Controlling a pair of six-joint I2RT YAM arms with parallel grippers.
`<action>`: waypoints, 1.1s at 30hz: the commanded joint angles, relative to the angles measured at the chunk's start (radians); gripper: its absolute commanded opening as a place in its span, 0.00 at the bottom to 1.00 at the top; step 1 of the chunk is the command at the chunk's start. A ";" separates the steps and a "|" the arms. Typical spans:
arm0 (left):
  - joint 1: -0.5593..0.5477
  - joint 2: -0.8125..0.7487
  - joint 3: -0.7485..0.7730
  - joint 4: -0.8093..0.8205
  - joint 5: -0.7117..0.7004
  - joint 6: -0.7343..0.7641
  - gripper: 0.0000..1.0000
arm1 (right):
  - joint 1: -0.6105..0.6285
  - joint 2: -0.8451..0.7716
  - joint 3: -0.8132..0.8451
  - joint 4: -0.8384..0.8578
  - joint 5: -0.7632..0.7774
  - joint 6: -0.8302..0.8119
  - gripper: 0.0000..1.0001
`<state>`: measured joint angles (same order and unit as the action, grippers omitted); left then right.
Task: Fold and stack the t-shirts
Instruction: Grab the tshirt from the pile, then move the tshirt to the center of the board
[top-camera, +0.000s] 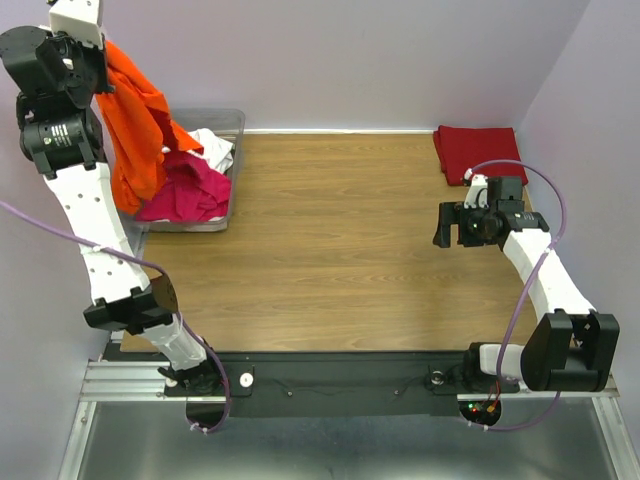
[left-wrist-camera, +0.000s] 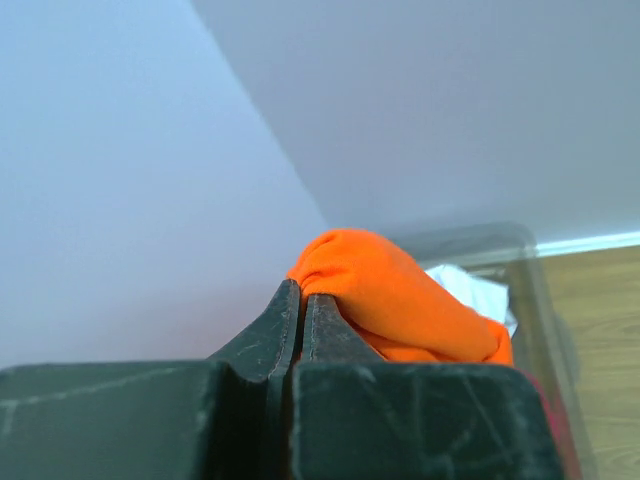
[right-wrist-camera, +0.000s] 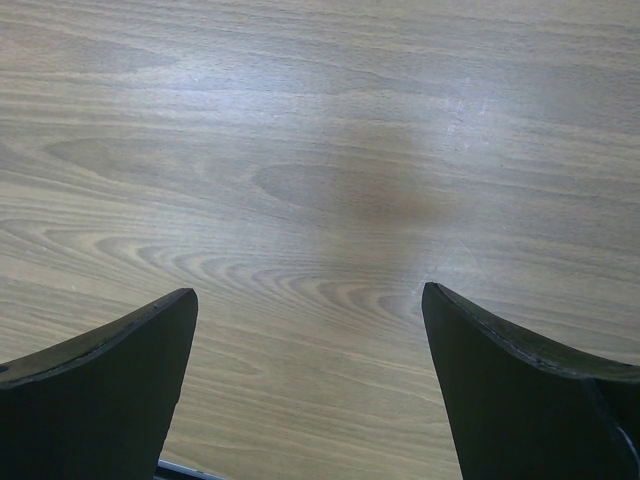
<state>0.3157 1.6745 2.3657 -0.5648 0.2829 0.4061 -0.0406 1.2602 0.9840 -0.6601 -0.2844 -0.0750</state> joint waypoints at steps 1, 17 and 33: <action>-0.041 -0.077 0.041 0.095 0.169 -0.090 0.00 | -0.005 -0.036 0.012 0.011 0.005 -0.008 1.00; -0.529 -0.260 -0.326 0.396 0.617 -0.561 0.01 | -0.047 -0.022 0.073 0.001 -0.013 -0.009 1.00; -0.294 -0.366 -1.151 0.085 0.506 0.097 0.88 | -0.077 0.013 0.082 -0.134 -0.183 -0.163 0.96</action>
<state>0.1238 1.4006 1.2312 -0.4324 0.7399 0.2939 -0.1127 1.2461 1.0847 -0.7429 -0.3737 -0.1871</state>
